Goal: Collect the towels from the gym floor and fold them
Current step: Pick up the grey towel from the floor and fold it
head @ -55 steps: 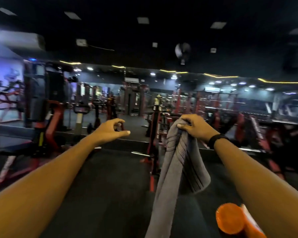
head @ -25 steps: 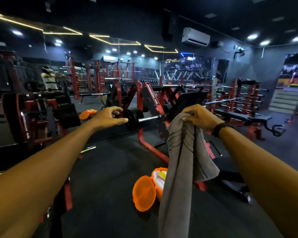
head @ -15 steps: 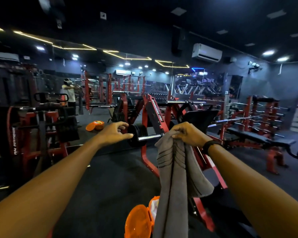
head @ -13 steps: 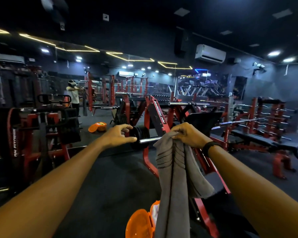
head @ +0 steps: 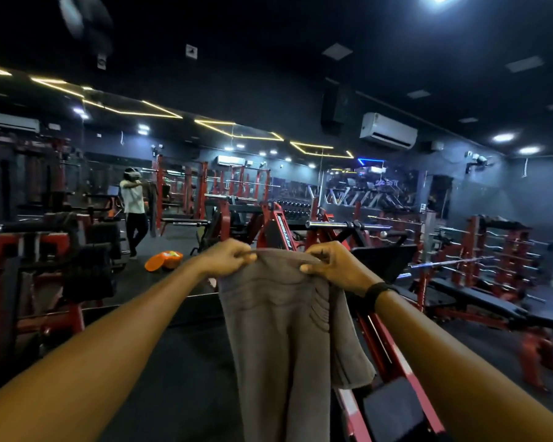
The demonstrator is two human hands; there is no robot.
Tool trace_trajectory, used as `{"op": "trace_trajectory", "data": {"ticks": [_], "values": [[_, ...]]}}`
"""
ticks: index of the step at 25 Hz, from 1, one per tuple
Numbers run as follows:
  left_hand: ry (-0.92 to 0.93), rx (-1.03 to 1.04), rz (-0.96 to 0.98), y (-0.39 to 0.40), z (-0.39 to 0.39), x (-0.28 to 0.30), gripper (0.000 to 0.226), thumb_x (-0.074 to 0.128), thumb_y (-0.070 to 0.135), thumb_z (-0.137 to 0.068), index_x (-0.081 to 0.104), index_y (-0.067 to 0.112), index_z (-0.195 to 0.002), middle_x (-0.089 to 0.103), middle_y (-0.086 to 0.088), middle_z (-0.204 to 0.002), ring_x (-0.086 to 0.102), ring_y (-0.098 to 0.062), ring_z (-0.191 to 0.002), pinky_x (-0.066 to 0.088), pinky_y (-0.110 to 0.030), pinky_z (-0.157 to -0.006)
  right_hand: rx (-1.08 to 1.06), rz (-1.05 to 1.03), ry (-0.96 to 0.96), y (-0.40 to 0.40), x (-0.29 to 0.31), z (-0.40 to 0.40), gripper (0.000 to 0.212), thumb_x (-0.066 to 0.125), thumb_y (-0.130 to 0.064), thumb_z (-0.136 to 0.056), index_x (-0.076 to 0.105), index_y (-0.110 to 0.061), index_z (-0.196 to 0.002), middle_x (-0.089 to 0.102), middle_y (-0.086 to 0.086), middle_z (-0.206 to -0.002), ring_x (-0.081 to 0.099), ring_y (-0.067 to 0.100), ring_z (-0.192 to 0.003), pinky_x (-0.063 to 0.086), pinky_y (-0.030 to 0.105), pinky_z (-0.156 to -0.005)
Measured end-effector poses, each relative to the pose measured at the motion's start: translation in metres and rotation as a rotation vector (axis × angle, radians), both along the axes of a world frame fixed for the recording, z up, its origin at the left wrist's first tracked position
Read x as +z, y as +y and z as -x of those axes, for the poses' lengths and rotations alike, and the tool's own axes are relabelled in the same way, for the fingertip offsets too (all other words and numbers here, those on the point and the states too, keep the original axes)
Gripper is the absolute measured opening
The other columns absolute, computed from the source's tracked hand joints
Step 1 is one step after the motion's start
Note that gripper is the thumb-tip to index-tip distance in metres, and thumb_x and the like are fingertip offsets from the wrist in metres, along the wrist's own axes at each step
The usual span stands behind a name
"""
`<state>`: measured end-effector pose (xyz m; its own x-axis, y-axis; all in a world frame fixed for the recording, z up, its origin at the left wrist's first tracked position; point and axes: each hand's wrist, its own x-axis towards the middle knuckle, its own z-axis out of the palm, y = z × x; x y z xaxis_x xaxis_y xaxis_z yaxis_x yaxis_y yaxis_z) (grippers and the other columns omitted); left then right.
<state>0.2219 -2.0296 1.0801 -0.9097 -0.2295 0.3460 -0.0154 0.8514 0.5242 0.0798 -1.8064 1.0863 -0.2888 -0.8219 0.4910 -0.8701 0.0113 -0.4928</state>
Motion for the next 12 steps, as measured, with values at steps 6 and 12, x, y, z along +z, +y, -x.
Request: {"op": "trace_trajectory", "data": {"ticks": [6, 12], "values": [[0.204, 0.329, -0.031, -0.021, 0.052, 0.014, 0.029, 0.047, 0.026, -0.099, 0.057, 0.014, -0.075, 0.053, -0.005, -0.070, 0.048, -0.015, -0.066, 0.030, -0.028, -0.057, -0.247, -0.554, 0.159, -0.021, -0.022, 0.089, 0.030, 0.078, -0.036, -0.077, 0.052, -0.022, -0.069, 0.051, -0.010, -0.072, 0.048, 0.004, -0.066, 0.036, 0.015, -0.055], [0.321, 0.791, -0.223, -0.052, 0.060, 0.019, 0.038, 0.047, 0.032, -0.097, 0.057, 0.010, -0.068, 0.055, -0.008, -0.067, 0.053, -0.024, -0.072, 0.035, -0.030, -0.060, -0.297, -0.810, 0.098, -0.053, -0.039, 0.162, 0.043, 0.082, -0.050, -0.065, 0.068, -0.014, -0.084, 0.064, 0.003, -0.083, 0.060, 0.016, -0.069, 0.048, 0.023, -0.057]]}}
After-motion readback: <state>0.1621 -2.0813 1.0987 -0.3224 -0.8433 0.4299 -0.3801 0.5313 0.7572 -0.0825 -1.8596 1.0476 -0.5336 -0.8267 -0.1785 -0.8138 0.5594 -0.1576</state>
